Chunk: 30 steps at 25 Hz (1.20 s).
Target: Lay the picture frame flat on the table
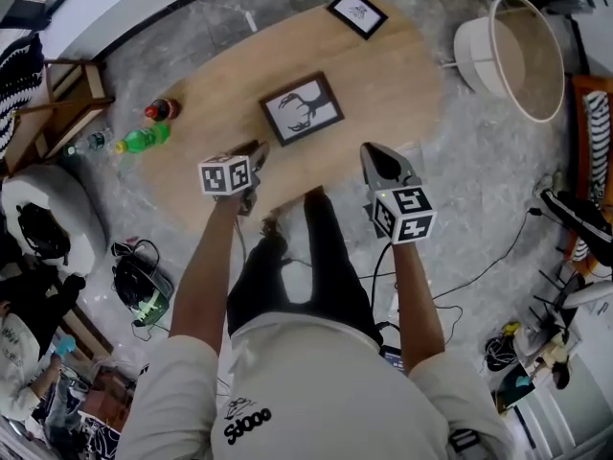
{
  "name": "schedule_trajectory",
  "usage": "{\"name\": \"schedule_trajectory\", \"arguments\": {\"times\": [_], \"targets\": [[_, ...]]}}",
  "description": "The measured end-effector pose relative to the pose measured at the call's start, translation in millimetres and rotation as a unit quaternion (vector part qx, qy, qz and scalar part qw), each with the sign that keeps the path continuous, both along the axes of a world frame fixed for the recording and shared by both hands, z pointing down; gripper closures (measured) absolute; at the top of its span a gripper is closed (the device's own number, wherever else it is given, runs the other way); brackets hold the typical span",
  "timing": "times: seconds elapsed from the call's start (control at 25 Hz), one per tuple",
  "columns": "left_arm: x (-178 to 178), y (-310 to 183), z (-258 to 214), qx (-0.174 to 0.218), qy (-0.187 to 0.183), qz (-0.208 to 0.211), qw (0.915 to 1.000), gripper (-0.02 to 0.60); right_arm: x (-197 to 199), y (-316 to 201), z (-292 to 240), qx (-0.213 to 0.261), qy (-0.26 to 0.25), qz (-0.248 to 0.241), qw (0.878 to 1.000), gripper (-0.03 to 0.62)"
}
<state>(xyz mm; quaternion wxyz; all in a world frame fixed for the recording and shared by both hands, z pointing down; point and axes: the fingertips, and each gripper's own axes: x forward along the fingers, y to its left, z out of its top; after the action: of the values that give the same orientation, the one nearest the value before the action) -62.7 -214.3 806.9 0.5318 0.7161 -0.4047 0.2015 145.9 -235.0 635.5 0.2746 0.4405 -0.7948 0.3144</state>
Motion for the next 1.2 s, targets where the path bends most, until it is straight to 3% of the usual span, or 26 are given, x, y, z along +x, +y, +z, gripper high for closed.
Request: {"name": "schedule_trajectory", "arguments": {"times": [0.32,0.6,1.0,1.2], "targets": [[-21.9,42.2,-88.9,0.056,-0.01,0.012,0.9983,0.565,-22.7,36.9,-73.5,0.057,0.01,0.008,0.998,0.591],[-57.8,44.6,-177.2,0.152,-0.019,-0.004,0.9882,0.572,-50.8,68.4,-136.1,0.115,0.012,0.002,0.993,0.591],[-90.5,77.2,-303.3,0.283,-0.071,0.027,0.956,0.572,-72.5,100.2,-254.1,0.209,0.0,0.001,0.978,0.591],[-86.7,87.0,-369.5,0.36,-0.076,0.047,0.9286,0.572,-79.2,114.1,-302.3,0.246,-0.011,-0.001,0.969,0.591]]}}
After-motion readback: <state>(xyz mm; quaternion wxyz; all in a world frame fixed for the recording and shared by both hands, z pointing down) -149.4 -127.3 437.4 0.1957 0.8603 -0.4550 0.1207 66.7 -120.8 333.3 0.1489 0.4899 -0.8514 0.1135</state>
